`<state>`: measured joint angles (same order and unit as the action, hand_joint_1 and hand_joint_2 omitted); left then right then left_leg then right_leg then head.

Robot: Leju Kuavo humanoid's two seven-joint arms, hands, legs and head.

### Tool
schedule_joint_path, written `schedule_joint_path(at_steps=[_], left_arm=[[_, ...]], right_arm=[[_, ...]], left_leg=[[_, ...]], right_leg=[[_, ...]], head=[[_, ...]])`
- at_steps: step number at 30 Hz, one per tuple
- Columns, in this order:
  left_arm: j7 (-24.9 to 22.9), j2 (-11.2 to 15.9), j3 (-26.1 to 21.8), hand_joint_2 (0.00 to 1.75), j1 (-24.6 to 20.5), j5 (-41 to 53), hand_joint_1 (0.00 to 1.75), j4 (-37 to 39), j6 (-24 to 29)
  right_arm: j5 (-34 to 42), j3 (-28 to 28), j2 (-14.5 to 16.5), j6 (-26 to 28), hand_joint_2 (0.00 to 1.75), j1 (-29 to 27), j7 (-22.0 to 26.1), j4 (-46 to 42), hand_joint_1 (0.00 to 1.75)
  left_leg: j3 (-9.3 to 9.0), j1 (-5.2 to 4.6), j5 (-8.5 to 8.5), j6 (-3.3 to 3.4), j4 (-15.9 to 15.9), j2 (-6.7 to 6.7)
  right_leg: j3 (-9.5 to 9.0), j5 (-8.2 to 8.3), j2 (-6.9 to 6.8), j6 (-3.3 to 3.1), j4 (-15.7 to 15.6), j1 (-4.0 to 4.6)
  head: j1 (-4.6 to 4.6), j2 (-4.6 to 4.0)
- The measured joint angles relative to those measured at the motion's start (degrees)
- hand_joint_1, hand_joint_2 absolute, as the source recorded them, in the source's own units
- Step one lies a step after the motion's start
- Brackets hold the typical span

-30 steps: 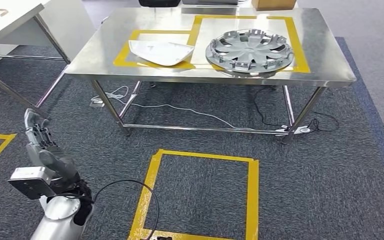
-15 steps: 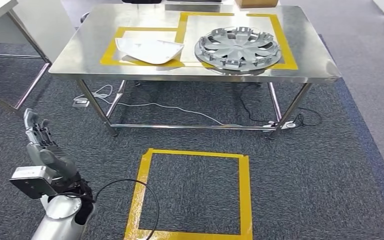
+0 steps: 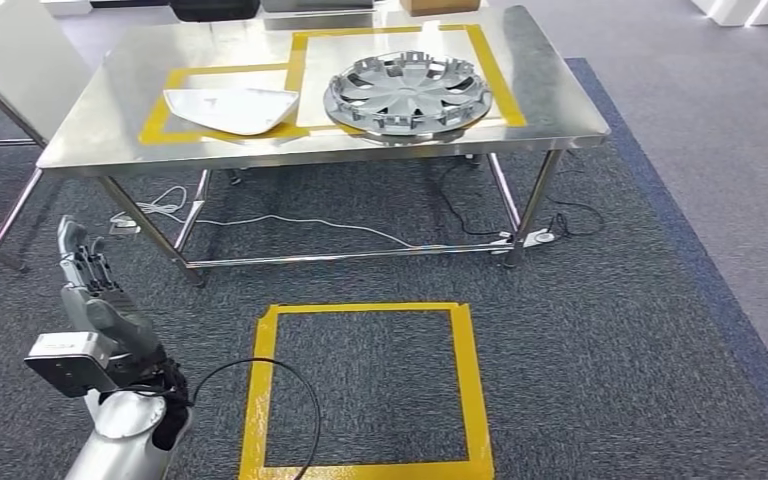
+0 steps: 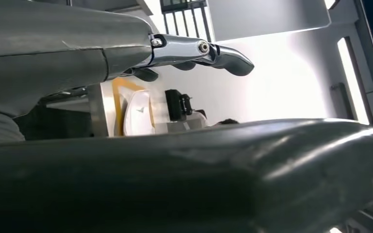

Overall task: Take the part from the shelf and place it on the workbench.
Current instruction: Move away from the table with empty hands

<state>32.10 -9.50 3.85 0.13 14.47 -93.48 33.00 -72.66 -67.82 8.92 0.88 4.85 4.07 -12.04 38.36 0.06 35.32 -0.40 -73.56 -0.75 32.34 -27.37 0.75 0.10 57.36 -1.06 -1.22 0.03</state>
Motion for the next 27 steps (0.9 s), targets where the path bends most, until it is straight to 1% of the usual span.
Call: schedule_joint_path(at_steps=[1,2,3,4,5,6,7,9,10,11,12,13,14,15,16,17,18,19,20,21,22,23,24,25,26,27], left_arm=[[-0.01,0.01,0.05,0.0,0.0,0.03,0.0,0.01,-0.01],[-0.02,0.02,0.1,0.0,0.0,0.07,0.0,0.02,-0.02],[-0.02,0.03,0.15,0.0,-0.01,0.12,0.0,0.02,0.01],[-0.03,0.03,0.2,0.0,-0.03,0.2,0.0,0.01,0.08],[-0.04,0.04,0.22,0.0,-0.05,0.29,0.0,0.0,0.18],[-0.05,0.04,0.23,0.0,-0.05,0.38,0.0,-0.02,0.32],[-0.07,0.05,0.23,0.0,-0.01,0.46,0.0,-0.04,0.52],[-0.08,0.03,0.23,0.0,0.15,0.57,0.0,-0.13,0.86],[-0.08,0.01,0.24,0.0,0.23,0.61,0.0,-0.22,1.01],[-0.09,-0.02,0.24,0.0,0.32,0.66,0.0,-0.34,1.1],[-0.09,-0.04,0.23,0.0,0.46,0.69,0.0,-0.45,1.17],[-0.1,-0.05,0.23,0.0,0.64,0.7,0.0,-0.53,1.24],[-0.1,-0.05,0.22,0.0,0.83,0.72,0.0,-0.57,1.27],[-0.1,-0.05,0.21,0.0,1.03,0.72,0.0,-0.57,1.29],[-0.1,-0.05,0.21,0.0,1.15,0.72,0.0,-0.57,1.3],[-0.1,-0.05,0.21,0.0,1.22,0.72,0.0,-0.57,1.32],[-0.1,-0.05,0.21,0.0,1.26,0.72,0.0,-0.57,1.35],[-0.1,-0.05,0.22,0.0,1.26,0.72,0.0,-0.57,1.39],[-0.1,-0.05,0.22,0.0,1.27,0.74,0.0,-0.59,1.43],[-0.1,-0.04,0.22,0.0,1.29,0.76,0.0,-0.62,1.49],[-0.1,-0.03,0.22,0.0,1.32,0.83,0.0,-0.64,1.54],[-0.1,-0.02,0.23,0.0,1.36,0.9,0.0,-0.67,1.57],[-0.1,-0.02,0.24,0.0,1.39,0.95,0.0,-0.69,1.6],[-0.1,-0.02,0.25,0.0,1.42,0.99,0.0,-0.73,1.6],[-0.1,-0.02,0.26,0.0,1.45,1.02,0.0,-0.8,1.6],[-0.1,0.0,0.26,0.0,1.52,1.03,0.0,-0.88,1.6]], right_arm=[[-0.02,0.0,0.0,-0.03,0.0,-0.04,-0.07,0.0,0.0],[-0.02,0.0,0.0,-0.04,0.0,-0.08,-0.15,0.0,0.0],[0.02,0.0,0.01,0.08,0.0,-0.08,-0.22,0.0,0.0],[0.12,-0.01,0.07,0.41,0.0,-0.05,-0.24,0.0,0.0],[0.22,-0.01,0.14,1.05,0.0,0.03,-0.18,0.0,0.0],[0.31,-0.02,0.21,1.98,0.0,0.09,-0.04,0.0,0.0],[0.36,-0.02,0.27,3.13,0.0,0.11,0.13,0.0,0.0],[0.33,-0.02,0.28,5.22,0.0,-0.01,0.4,0.0,0.0],[0.27,-0.02,0.27,6.02,0.0,-0.08,0.48,0.0,0.0],[0.21,-0.02,0.27,6.55,0.0,-0.08,0.54,0.0,0.0],[0.13,-0.02,0.26,6.93,0.0,-0.02,0.6,0.0,0.0],[0.06,-0.02,0.27,7.16,0.0,0.04,0.63,0.0,0.0],[0.01,-0.01,0.29,7.25,0.0,0.08,0.66,0.0,0.0],[-0.03,0.0,0.31,7.29,0.0,0.07,0.67,0.0,0.0],[-0.04,0.01,0.33,7.32,0.0,0.01,0.67,0.0,0.0],[-0.07,0.01,0.35,7.37,0.0,-0.05,0.66,0.0,0.0],[-0.12,0.0,0.34,7.45,0.0,-0.09,0.63,-0.01,0.0],[-0.24,0.0,0.34,7.55,0.0,-0.07,0.61,-0.01,0.0],[-0.36,0.0,0.34,7.67,0.0,0.01,0.58,-0.02,0.0],[-0.46,0.0,0.34,7.78,0.0,0.08,0.57,-0.02,0.0],[-0.54,0.01,0.34,7.87,0.0,0.12,0.56,-0.02,0.0],[-0.56,0.01,0.35,7.92,0.0,0.1,0.56,-0.02,0.0],[-0.57,0.02,0.35,7.95,0.0,0.02,0.55,-0.01,0.0],[-0.57,0.02,0.37,7.96,0.0,-0.05,0.52,-0.01,0.0],[-0.57,0.01,0.39,7.97,0.0,-0.08,0.49,-0.01,0.0],[-0.57,0.01,0.42,8.01,0.0,-0.05,0.45,-0.01,0.0]], left_leg=[[0.14,0.0,-0.32,0.12,-0.64,0.08],[-0.75,-0.01,-1.7,0.33,0.92,0.23],[-2.5,-0.01,-3.79,0.64,4.4,0.74],[-4.5,-0.01,-5.63,1.03,8.47,1.76],[-6.14,0.0,-6.89,1.33,12.0,2.7],[-7.1,-0.03,-7.43,1.53,14.27,3.45],[-7.39,-0.09,-7.38,1.63,15.21,3.78],[-7.26,-0.08,-7.59,1.84,15.7,3.07],[-7.23,0.02,-7.84,2.08,15.95,2.62],[-7.18,0.16,-8.11,2.36,16.21,2.12],[-7.09,0.28,-8.33,2.59,16.4,1.54],[-6.92,0.24,-8.44,2.75,16.41,0.95],[-6.73,0.18,-8.51,2.84,16.39,0.36],[-6.59,0.12,-8.57,2.87,16.36,-0.28],[-6.49,0.08,-8.62,2.88,16.34,-0.84],[-6.45,0.06,-8.66,2.86,16.3,-1.33],[-6.45,0.05,-8.67,2.81,16.25,-1.79],[-6.46,0.02,-8.66,2.68,16.15,-2.2],[-6.41,-0.15,-8.58,2.47,15.98,-2.59],[-6.33,-0.31,-8.54,2.19,15.81,-2.96],[-6.26,-0.47,-8.55,1.89,15.66,-3.29],[-6.19,-0.58,-8.6,1.61,15.58,-3.62],[-6.17,-0.54,-8.65,1.33,15.55,-3.87],[-6.13,-0.44,-8.42,0.98,15.36,-3.64],[-5.84,-0.31,-7.64,0.61,14.57,-2.92],[-5.06,-0.17,-6.13,0.26,12.56,-1.92]], right_leg=[[0.1,0.09,0.48,-0.02,0.03,0.04],[0.14,0.18,1.0,0.02,0.06,0.07],[0.15,0.26,1.52,0.09,0.1,0.09],[0.2,0.35,2.03,0.21,0.15,0.12],[0.35,0.45,2.54,0.41,0.24,0.16],[0.63,0.62,2.95,0.7,0.32,0.14],[0.96,0.83,3.34,1.05,0.33,0.08],[1.59,1.17,3.85,1.8,0.27,-0.1],[1.98,0.84,3.31,2.08,0.64,-0.07],[2.7,-0.07,2.45,2.3,1.84,0.0],[3.99,-1.68,1.38,2.47,4.36,0.04],[5.59,-3.66,0.36,2.65,7.94,0.08],[7.33,-5.5,-0.05,2.83,11.92,0.04],[8.59,-6.64,-0.27,3.0,15.06,0.0],[8.88,-6.78,-0.38,3.12,16.33,-0.03],[8.07,-5.94,-0.52,3.17,15.47,-0.04],[6.08,-4.3,-0.83,3.12,12.33,-0.04],[3.62,-2.74,-1.65,3.01,8.1,0.0],[1.4,-1.67,-2.64,2.78,4.27,0.15],[-0.16,-1.03,-3.33,2.48,1.48,0.27],[-0.8,-0.97,-3.75,2.18,0.24,0.4],[-0.8,-0.97,-3.54,1.85,0.14,0.53],[-0.66,-0.75,-3.03,1.49,0.17,0.48],[-0.54,-0.55,-2.66,1.15,0.13,0.41],[-0.44,-0.34,-2.28,0.79,0.06,0.34],[-0.32,-0.11,-1.9,0.44,-0.03,0.24]], head=[[0.0,-0.01],[0.01,-0.01],[0.0,-0.01],[0.02,-0.01],[0.03,-0.01],[0.02,-0.01],[0.02,-0.01],[-0.01,0.0],[0.06,0.0],[0.22,0.01],[0.39,0.01],[0.54,0.0],[0.66,0.0],[0.67,-0.01],[0.68,-0.01],[0.68,-0.01],[0.68,-0.01],[0.69,-0.01],[0.72,0.0],[0.67,0.0],[0.61,0.0],[0.56,0.0],[0.49,-0.01],[0.47,-0.01],[0.4,-0.01],[0.31,-0.01]])
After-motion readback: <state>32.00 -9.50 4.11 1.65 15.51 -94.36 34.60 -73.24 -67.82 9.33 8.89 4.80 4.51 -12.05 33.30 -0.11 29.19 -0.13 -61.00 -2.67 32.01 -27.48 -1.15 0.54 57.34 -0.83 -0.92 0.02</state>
